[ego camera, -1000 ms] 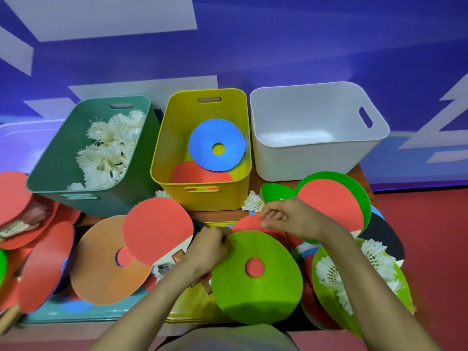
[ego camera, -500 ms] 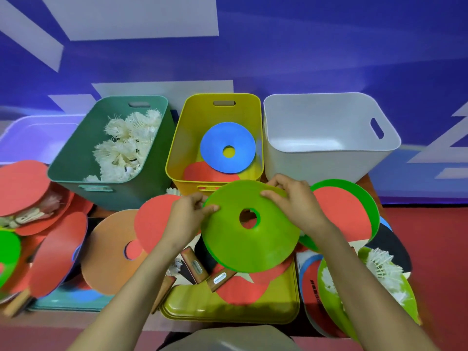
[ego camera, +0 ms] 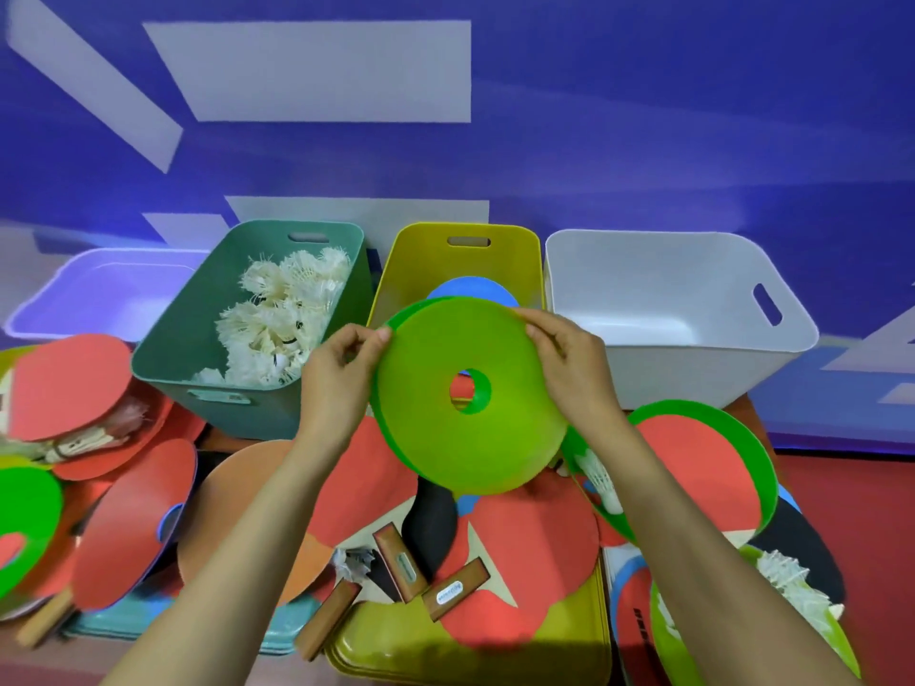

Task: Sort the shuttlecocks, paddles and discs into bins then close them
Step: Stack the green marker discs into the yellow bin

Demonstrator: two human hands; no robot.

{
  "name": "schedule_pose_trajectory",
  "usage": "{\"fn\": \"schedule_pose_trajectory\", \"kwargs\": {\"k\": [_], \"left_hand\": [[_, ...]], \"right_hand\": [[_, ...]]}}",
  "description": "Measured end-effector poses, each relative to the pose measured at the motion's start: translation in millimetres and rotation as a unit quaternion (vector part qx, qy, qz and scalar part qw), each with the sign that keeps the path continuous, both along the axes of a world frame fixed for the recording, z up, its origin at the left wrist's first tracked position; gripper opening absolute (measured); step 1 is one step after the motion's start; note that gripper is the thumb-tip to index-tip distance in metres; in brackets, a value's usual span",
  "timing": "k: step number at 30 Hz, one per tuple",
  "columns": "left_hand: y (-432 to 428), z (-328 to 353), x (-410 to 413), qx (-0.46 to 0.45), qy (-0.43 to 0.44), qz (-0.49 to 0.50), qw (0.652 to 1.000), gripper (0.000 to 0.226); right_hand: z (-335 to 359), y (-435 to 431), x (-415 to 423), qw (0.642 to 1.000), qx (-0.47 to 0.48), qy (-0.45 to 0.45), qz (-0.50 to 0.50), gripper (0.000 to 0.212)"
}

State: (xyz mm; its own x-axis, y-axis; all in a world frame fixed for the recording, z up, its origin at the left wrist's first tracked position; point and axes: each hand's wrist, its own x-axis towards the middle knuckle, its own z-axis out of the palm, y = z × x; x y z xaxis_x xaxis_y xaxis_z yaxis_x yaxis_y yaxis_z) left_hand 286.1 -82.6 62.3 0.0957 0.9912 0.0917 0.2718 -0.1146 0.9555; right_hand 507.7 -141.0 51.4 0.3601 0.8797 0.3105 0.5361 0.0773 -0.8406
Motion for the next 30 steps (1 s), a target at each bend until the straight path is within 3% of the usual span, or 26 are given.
{"fn": "schedule_pose_trajectory", "kwargs": {"k": [3, 5, 7, 11, 16, 22, 30], "left_hand": [[24.4, 12.1, -2.6, 0.018, 0.02, 0.051, 0.998, 0.018], [40.7, 15.4, -4.2, 0.025, 0.101, 0.052, 0.993, 0.014], [55.3, 14.7, -2.6, 0.022, 0.197, 0.03, 0.98, 0.03], [78.9, -1.2, 12.2, 0.045, 0.346, -0.061, 0.935, 0.043], [101.1, -23.8, 41.2, 0.035, 0.468, -0.156, 0.869, 0.034], [121.2, -51.4, 62.7, -0.023, 0.519, -0.213, 0.827, 0.038], [120.8, -57.9, 68.7, -0.024, 0.562, -0.249, 0.788, 0.052]], "right_hand": [[10.1, 21.8, 2.5, 0.999, 0.012, 0.014, -0.049, 0.027], [14.7, 38.5, 7.7, 0.996, 0.015, 0.019, -0.081, 0.028], [17.1, 56.5, 14.1, 0.993, 0.017, 0.004, -0.114, 0.03], [22.4, 94.7, 25.2, 0.986, 0.043, -0.03, -0.159, 0.033], [14.4, 140.4, 27.0, 0.985, 0.021, -0.064, -0.157, 0.046], [-11.7, 178.5, 24.4, 0.987, -0.071, -0.103, -0.1, 0.056], [-40.8, 202.9, 27.4, 0.971, -0.168, -0.159, -0.057, 0.054]]}}
